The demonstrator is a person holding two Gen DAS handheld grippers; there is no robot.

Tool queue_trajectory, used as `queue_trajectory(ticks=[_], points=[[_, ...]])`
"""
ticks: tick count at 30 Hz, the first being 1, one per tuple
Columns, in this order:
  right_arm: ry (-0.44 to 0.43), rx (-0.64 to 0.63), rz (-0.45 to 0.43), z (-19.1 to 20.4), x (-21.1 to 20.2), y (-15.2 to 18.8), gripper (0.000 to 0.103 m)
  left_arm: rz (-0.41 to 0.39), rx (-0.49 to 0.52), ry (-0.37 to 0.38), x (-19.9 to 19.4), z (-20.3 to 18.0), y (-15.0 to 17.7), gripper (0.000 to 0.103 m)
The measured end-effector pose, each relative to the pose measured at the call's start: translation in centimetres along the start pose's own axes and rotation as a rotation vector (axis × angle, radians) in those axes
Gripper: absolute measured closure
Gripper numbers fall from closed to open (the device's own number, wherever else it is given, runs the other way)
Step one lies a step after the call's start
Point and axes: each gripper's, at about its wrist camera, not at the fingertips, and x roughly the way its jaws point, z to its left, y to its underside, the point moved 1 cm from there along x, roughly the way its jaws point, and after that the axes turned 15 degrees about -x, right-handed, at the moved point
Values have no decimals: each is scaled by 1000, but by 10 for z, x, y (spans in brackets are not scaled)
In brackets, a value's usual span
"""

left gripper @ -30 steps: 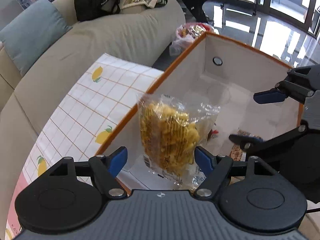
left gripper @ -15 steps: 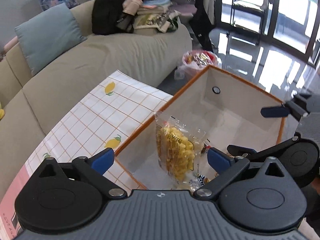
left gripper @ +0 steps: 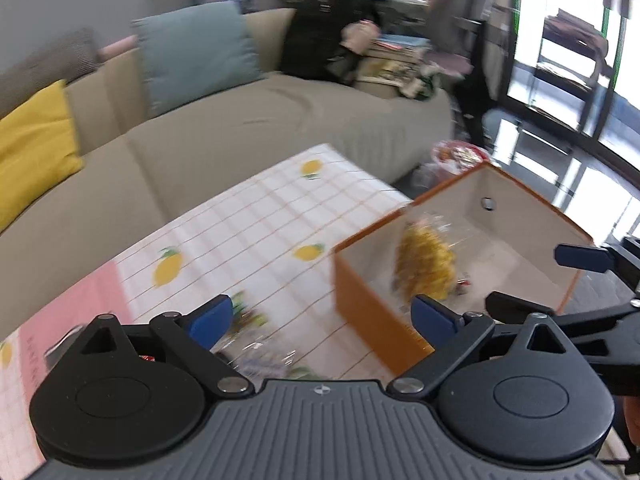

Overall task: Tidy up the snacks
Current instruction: 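Open both tools to release the packets into the orange box, then move both open tools back over the snacks on the table, then grasp the green sausage stick with the right tool while the left tool grasps the white packet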

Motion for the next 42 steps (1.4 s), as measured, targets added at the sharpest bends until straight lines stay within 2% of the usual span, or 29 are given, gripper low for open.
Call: queue_trajectory(ticks=[6,12,15,17,19,26,32,42], points=[[-58,10,-52,41,-13,0,18,-25,-111,-67,-24,42,24,0],[-99,30,-56,82,-16,7,20,-1,-221,-103,-37,84,55,0],[-130,28,-40,101,-16,14,23,33,-266,-118,-38,104,75,8],[-147,12,-18,115,-13,19,23,57,-285,-127,-38,114,88,13],[-166,-6,15,128,-8,26,29,75,-304,-138,-38,123,101,16],[-233,21,171,159,21,53,38,127,-379,-138,-34,151,136,16],[-251,31,285,176,47,66,40,153,-411,-126,-26,164,150,16],[-242,40,364,190,81,68,46,178,-445,-121,-9,178,158,16]])
